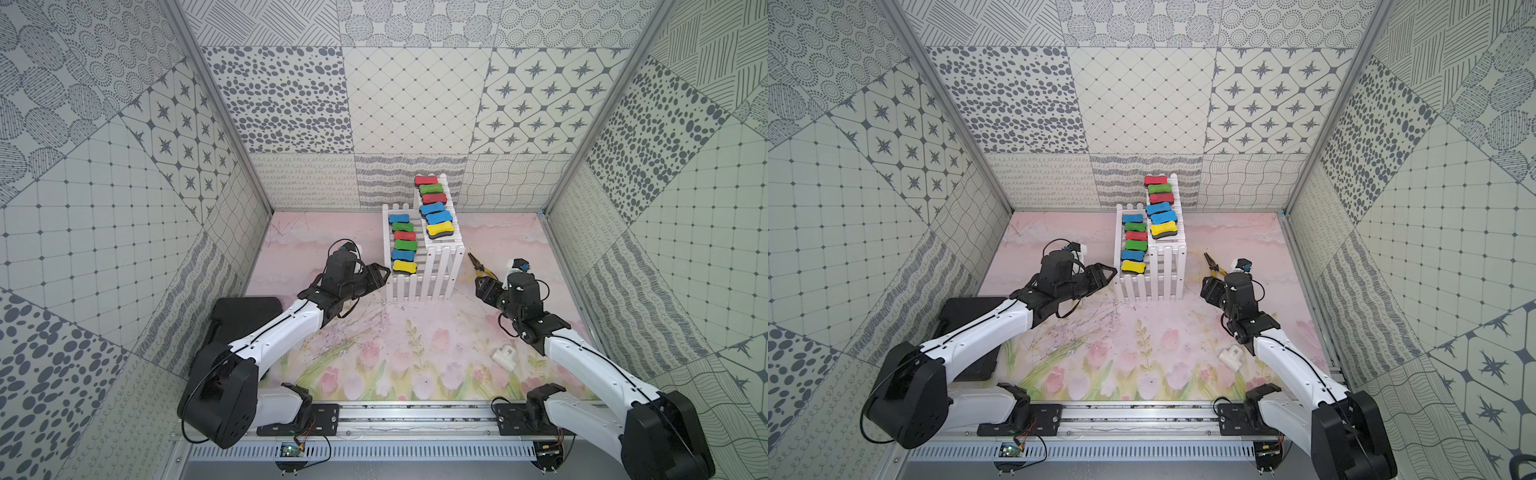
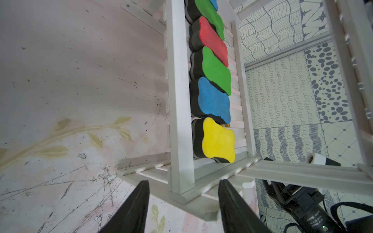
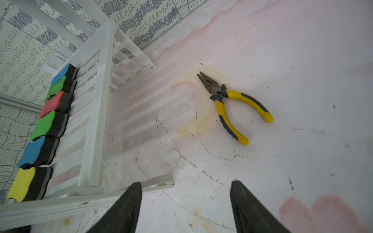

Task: Remove the whiteboard erasers from the shelf
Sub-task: Adjust the shelf at the center of the board.

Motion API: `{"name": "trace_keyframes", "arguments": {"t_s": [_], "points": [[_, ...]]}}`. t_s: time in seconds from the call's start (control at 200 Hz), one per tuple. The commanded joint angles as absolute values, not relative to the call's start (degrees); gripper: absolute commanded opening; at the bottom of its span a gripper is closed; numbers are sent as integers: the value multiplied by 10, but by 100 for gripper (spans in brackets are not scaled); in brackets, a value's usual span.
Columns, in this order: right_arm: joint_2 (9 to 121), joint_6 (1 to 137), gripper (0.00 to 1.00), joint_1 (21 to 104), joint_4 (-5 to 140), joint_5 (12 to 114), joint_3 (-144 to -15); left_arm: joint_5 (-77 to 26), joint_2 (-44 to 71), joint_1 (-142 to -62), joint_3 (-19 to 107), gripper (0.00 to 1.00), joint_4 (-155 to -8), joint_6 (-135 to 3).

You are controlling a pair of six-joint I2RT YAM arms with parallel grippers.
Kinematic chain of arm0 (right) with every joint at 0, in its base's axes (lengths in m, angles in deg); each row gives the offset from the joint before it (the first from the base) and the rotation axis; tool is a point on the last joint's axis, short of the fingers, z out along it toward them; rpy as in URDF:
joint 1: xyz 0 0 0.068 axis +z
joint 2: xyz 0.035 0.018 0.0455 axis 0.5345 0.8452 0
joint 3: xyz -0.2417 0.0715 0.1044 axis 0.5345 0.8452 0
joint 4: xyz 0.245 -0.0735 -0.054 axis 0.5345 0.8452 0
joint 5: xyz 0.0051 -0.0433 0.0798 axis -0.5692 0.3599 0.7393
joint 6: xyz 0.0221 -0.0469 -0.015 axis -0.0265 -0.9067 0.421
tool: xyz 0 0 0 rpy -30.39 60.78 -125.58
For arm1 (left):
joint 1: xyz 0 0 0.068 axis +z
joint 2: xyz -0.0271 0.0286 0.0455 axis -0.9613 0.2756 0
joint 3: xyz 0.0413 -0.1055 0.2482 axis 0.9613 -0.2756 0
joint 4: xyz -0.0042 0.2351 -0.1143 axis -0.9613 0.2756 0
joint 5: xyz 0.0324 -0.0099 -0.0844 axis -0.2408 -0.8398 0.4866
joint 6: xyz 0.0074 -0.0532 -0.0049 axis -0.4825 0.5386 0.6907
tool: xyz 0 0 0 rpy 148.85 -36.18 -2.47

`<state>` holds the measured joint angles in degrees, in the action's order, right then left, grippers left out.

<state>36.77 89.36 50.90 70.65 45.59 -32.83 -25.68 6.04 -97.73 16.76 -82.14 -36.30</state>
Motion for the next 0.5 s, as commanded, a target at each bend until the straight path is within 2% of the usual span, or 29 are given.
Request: {"name": "trace_keyframes", "arguments": {"t_s": [0.0, 0.185, 0.34, 0.495], "points": [[364, 900, 72, 513, 704, 445, -335, -272, 56, -1000, 165, 56, -833, -381], [353, 902, 70, 514, 705, 447, -352, -285, 39, -1028, 153, 53, -837, -372], [350, 903, 70, 514, 711, 445, -358, -292, 53, -1057, 156, 46, -847, -369], [346, 902, 70, 514, 711, 445, -357, -286, 76, -1072, 159, 46, -869, -363]]}}
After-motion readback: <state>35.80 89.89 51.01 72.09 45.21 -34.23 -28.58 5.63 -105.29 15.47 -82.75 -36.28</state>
